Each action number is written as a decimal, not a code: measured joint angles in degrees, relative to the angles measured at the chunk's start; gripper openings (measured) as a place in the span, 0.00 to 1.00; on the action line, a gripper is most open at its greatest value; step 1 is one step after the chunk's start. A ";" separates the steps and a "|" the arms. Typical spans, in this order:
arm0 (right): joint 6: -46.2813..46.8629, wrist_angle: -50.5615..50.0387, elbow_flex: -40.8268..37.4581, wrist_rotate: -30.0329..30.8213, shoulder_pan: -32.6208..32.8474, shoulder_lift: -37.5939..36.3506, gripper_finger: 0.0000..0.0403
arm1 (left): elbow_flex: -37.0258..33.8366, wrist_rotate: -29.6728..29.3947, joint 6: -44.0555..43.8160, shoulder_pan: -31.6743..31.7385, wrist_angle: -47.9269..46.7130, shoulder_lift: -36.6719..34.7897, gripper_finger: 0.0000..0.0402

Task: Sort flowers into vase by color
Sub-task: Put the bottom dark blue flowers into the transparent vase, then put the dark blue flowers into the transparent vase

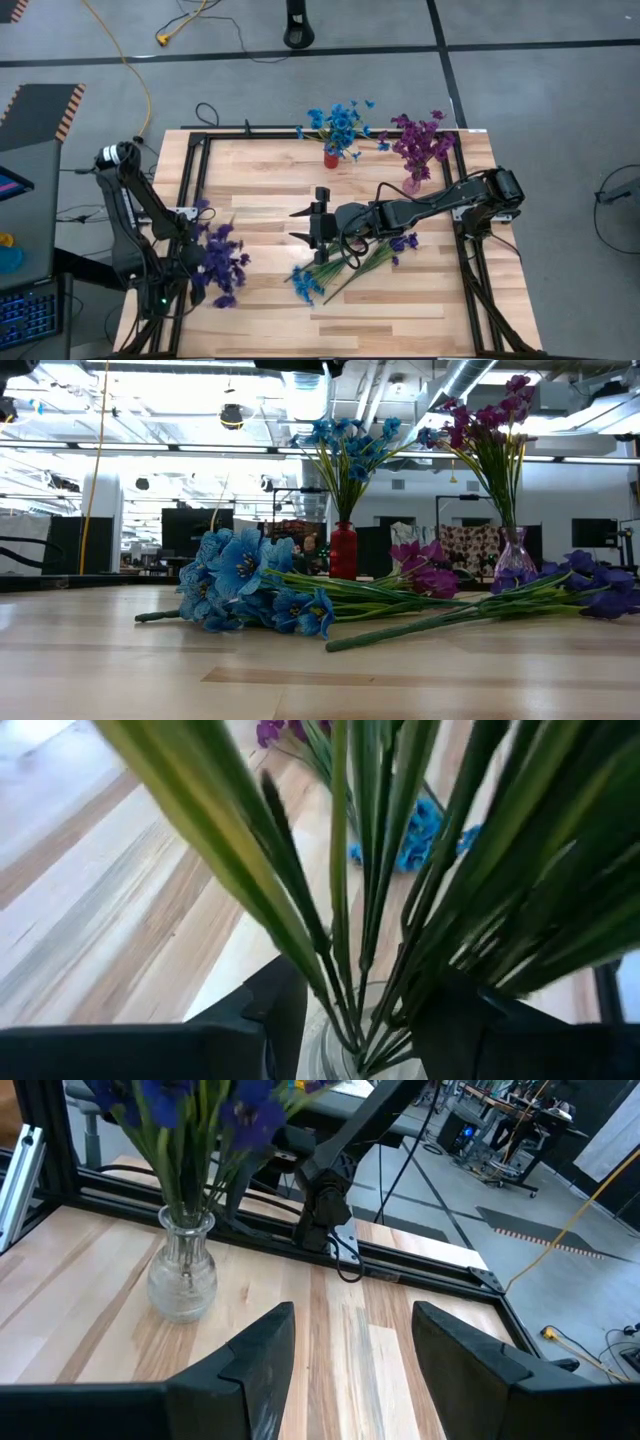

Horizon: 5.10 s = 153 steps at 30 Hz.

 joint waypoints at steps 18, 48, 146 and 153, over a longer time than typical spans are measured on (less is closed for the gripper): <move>0.00 -0.02 0.00 0.00 0.00 0.00 0.57 | 0.00 4.86 2.88 -0.04 0.00 -8.32 0.35; -0.04 -0.07 0.00 0.00 0.00 0.00 0.57 | 0.02 12.97 -1.73 -4.33 -7.61 -21.22 0.35; -0.46 -13.78 0.00 0.12 2.49 0.00 0.57 | 0.04 27.65 61.67 61.21 26.84 -31.77 0.35; -0.46 -15.80 0.00 0.22 2.88 0.00 0.57 | 0.04 35.17 67.06 65.55 31.95 -30.28 0.35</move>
